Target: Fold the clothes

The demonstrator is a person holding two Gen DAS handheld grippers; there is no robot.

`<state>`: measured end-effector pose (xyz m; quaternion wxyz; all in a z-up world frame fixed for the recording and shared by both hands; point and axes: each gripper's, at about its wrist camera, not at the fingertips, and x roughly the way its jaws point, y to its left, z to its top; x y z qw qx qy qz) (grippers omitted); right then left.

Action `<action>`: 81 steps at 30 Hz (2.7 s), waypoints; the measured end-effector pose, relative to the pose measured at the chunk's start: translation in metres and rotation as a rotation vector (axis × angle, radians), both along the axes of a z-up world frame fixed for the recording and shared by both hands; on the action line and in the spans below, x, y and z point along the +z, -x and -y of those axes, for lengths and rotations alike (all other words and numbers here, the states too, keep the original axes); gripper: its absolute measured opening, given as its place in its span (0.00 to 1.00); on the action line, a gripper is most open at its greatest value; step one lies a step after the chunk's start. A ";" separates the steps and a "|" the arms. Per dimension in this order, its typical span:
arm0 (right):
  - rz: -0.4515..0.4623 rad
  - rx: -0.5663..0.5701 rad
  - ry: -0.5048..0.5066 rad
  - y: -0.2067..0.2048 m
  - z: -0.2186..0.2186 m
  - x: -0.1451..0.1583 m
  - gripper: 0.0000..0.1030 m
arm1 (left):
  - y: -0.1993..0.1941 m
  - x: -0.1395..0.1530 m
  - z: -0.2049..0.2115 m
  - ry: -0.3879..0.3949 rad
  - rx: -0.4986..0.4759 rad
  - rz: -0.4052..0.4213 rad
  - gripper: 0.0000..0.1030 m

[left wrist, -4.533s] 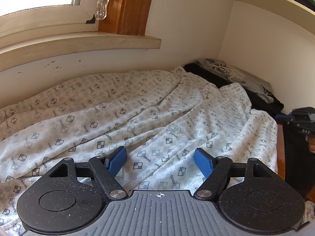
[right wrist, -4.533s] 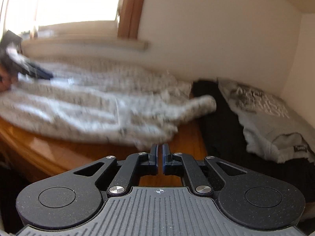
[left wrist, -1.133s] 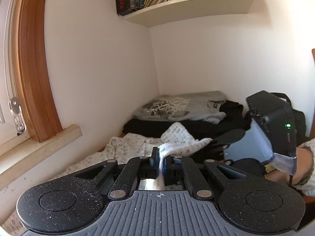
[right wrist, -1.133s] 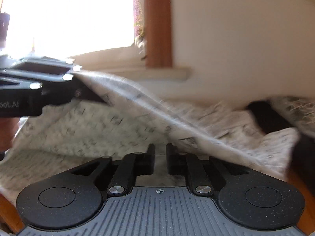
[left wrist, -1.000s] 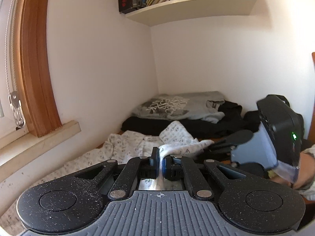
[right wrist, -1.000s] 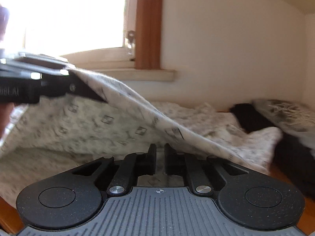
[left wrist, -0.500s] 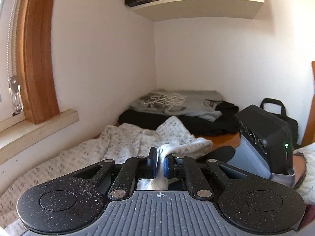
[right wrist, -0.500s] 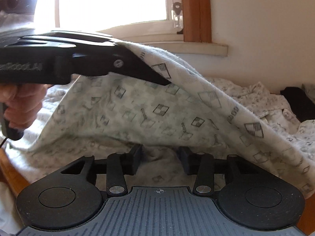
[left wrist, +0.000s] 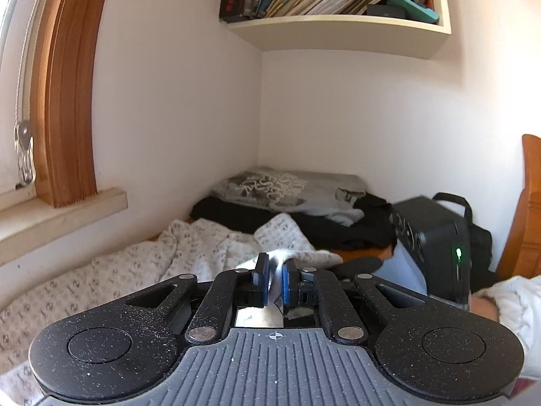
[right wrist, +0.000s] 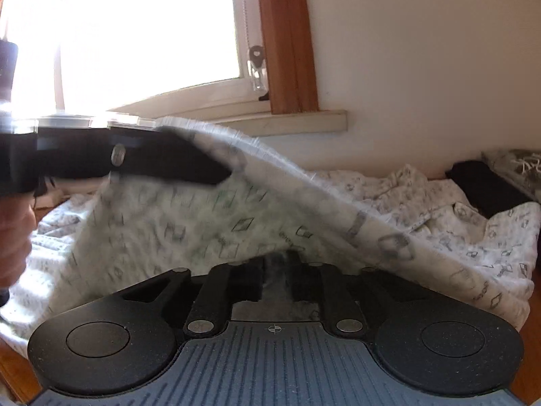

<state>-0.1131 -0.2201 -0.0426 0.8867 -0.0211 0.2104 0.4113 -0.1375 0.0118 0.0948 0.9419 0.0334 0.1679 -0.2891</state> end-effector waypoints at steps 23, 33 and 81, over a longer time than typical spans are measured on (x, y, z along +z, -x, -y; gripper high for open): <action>0.070 -0.008 0.078 -0.001 0.121 0.004 0.60 | 0.019 -0.033 -0.095 0.118 0.114 -0.045 0.45; 0.091 0.099 0.216 -0.042 0.096 -0.003 0.52 | 0.003 -0.055 -0.096 0.032 0.165 -0.177 0.45; 0.026 -0.035 0.109 -0.040 0.147 -0.003 0.36 | 0.004 -0.072 -0.095 -0.065 0.168 -0.306 0.64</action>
